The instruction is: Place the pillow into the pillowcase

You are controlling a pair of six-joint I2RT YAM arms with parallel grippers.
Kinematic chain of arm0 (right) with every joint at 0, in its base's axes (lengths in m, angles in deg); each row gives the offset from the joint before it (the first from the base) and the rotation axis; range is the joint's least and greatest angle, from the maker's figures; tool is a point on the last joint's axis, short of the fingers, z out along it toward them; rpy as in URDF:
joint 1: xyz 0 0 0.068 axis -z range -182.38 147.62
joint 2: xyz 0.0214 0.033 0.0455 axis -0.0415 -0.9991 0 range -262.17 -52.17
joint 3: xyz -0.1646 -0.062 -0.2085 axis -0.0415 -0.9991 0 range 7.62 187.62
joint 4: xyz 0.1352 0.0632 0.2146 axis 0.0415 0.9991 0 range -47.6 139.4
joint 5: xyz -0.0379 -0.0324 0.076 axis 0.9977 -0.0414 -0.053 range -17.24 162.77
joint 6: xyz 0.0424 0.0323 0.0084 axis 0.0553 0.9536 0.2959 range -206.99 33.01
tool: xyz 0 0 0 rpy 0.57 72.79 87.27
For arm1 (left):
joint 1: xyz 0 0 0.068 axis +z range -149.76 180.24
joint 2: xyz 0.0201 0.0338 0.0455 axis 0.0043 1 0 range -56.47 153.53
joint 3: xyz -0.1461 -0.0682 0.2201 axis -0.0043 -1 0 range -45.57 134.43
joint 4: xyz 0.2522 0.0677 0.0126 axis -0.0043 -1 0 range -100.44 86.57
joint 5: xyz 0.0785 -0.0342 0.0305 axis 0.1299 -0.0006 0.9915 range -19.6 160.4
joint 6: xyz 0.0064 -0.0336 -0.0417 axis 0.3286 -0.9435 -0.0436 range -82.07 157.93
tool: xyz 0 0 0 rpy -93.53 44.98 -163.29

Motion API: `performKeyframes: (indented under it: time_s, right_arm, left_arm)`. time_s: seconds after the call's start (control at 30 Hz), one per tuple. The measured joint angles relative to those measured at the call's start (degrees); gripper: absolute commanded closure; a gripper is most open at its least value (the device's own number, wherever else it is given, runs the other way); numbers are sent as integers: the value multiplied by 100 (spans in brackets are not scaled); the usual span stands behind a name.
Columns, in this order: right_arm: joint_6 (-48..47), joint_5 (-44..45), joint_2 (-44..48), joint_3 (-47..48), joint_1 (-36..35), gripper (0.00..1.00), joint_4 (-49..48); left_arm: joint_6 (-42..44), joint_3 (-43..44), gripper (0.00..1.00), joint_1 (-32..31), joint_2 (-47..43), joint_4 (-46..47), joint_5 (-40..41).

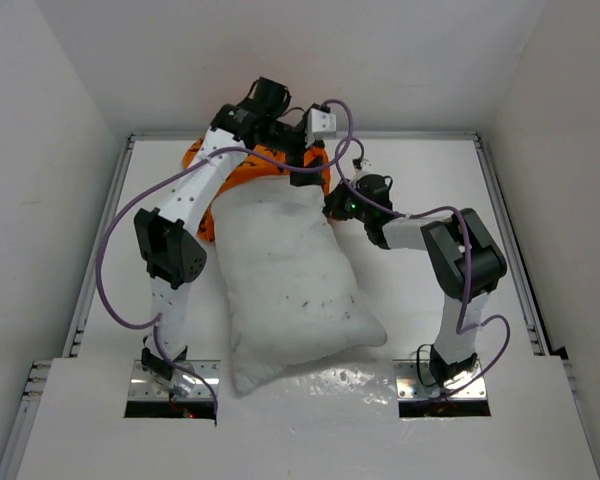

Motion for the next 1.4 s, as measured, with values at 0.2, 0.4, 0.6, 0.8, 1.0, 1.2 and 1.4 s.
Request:
performKeyframes:
  time_s: [0.2, 0.4, 0.6, 0.8, 1.0, 1.2, 1.4]
  right_arm:
    - [238, -61, -68, 2, 37, 100, -157]
    - [306, -162, -70, 2, 39, 100, -258]
    - [304, -254, -70, 2, 66, 100, -262]
    - [131, -348, -37, -181, 111, 100, -254]
    - [-282, -841, 393, -817, 118, 100, -317]
    - [-619, -1480, 1147, -1641, 105, 100, -380]
    - [-1152, -1930, 1921, -2002, 101, 100, 188]
  left_arm:
    - [918, 472, 13, 4, -321, -802, -188]
    - [1799, -951, 0, -98, -409, -1419, 374]
    - [1554, -1993, 36, -326, -271, -599, 1056]
    - [949, -2343, 100, -308, -273, 319, 1528]
    - [321, -2240, 100, 271, -398, 800, 1821]
    - [455, -2218, 100, 752, -634, 970, 2374]
    - [544, -2492, 100, 699, -654, 1217, 2511]
